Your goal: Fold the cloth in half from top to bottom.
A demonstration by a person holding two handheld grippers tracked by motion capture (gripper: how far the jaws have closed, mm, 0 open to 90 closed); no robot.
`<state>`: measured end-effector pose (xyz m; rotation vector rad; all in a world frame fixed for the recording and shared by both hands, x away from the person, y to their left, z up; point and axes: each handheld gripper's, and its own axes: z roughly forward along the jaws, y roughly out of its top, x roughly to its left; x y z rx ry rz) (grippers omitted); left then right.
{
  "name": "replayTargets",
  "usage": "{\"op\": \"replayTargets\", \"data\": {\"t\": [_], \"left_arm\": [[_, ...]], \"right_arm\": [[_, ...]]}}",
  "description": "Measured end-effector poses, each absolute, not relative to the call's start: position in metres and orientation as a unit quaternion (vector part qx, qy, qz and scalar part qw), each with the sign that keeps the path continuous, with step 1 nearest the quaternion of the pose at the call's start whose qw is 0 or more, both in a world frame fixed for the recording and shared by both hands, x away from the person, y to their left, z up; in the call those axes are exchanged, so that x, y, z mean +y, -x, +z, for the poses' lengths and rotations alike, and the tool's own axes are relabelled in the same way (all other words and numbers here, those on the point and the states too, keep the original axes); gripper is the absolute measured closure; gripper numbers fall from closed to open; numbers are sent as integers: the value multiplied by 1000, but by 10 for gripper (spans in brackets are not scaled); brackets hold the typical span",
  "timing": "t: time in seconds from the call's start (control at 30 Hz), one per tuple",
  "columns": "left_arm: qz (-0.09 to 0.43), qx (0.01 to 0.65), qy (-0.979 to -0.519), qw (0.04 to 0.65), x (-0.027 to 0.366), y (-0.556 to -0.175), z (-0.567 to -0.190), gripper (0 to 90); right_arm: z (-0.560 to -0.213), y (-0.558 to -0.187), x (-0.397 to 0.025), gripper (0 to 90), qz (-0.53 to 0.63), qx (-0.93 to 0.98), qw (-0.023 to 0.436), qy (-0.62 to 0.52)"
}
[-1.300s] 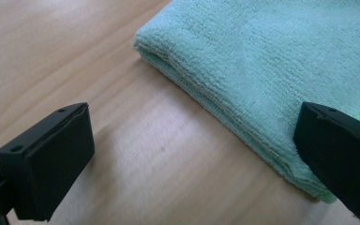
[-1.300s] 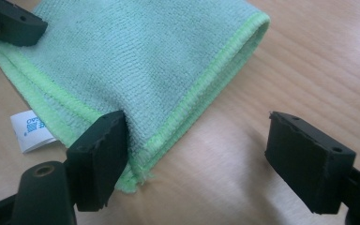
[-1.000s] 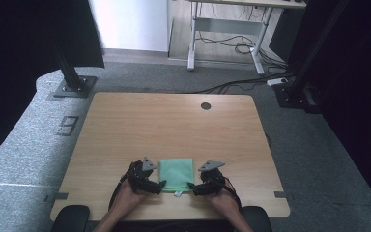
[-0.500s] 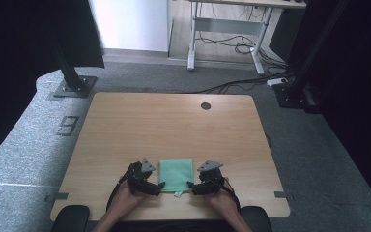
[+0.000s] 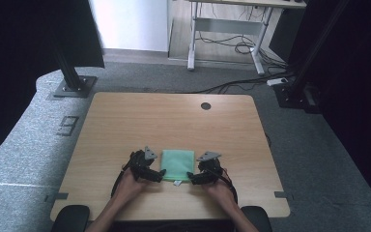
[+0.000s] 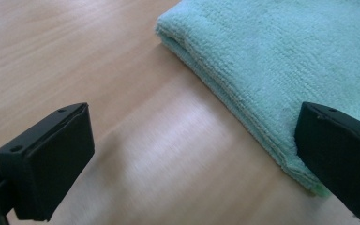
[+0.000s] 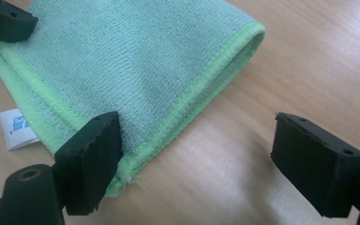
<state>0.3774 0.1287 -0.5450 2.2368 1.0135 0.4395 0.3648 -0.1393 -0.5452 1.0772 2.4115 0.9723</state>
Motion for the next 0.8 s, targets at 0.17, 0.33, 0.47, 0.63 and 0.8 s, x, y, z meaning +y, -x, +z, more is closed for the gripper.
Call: {"op": "replayTargets", "data": {"t": [0.17,0.33,0.47,0.63,0.8], "left_arm": [[161,396,-844,324,131,-392,-547,0],[160,404,-839,327,132,-402,-548,0],[166,407,-837,326,131,-407,-548,0],[174,407,-836,325,131,-416,-547,0],[178,413,-833,324,131,-428,-547,0]], "right_arm": [[-545,-380,-139,154,340,842,166,-383],[-546,-391,-139,153,340,839,169,-389],[-545,-401,-138,153,338,837,175,-392],[-545,-411,-136,154,335,838,178,-393],[-545,-421,-135,156,335,837,184,-393]]}}
